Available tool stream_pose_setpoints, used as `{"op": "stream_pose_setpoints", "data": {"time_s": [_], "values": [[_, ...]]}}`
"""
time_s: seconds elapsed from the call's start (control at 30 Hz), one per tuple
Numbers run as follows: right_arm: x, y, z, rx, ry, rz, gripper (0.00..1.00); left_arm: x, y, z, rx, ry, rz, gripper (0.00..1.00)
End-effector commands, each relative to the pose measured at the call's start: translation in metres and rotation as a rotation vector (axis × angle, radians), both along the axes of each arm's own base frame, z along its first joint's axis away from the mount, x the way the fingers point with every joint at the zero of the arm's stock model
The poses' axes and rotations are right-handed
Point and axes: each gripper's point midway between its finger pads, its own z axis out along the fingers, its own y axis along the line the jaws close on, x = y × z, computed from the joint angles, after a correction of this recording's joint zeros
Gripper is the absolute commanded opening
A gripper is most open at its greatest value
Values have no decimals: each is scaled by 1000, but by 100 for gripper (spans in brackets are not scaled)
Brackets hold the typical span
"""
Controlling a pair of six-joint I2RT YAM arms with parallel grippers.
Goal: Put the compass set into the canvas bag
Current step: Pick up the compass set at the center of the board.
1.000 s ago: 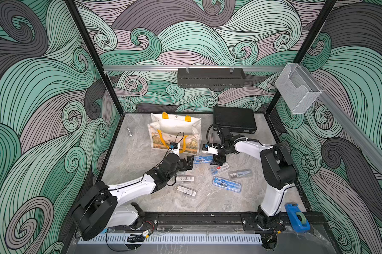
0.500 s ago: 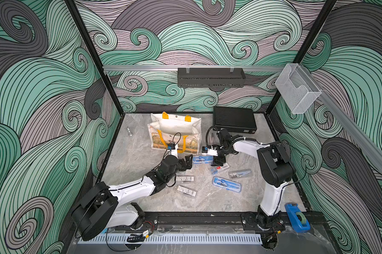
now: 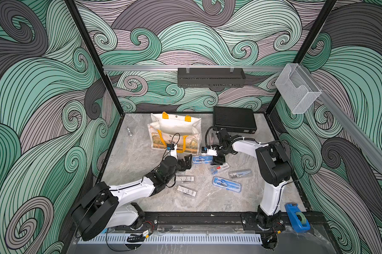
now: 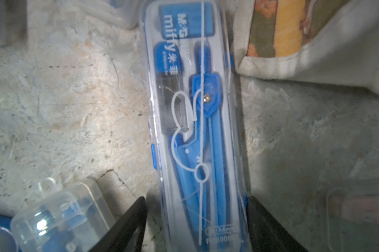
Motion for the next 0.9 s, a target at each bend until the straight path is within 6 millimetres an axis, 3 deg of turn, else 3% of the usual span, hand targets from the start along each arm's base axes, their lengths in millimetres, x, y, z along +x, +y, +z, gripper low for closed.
{"op": "stream_pose_setpoints", "data": {"time_s": [0.0,0.2,0.47,0.87], "values": [[0,0,-9,-20,4,20,67,1,0,12,-41,-44,15,97],[0,1,-9,-16,2,16,58,1,7,12,-56,-47,47,97],[0,4,-3,19,-36,10,55,-2,4,17,-45,-66,15,97],[-3,15,36,154,-108,-14,53,-13,-6,24,-29,-84,-85,97]]}}
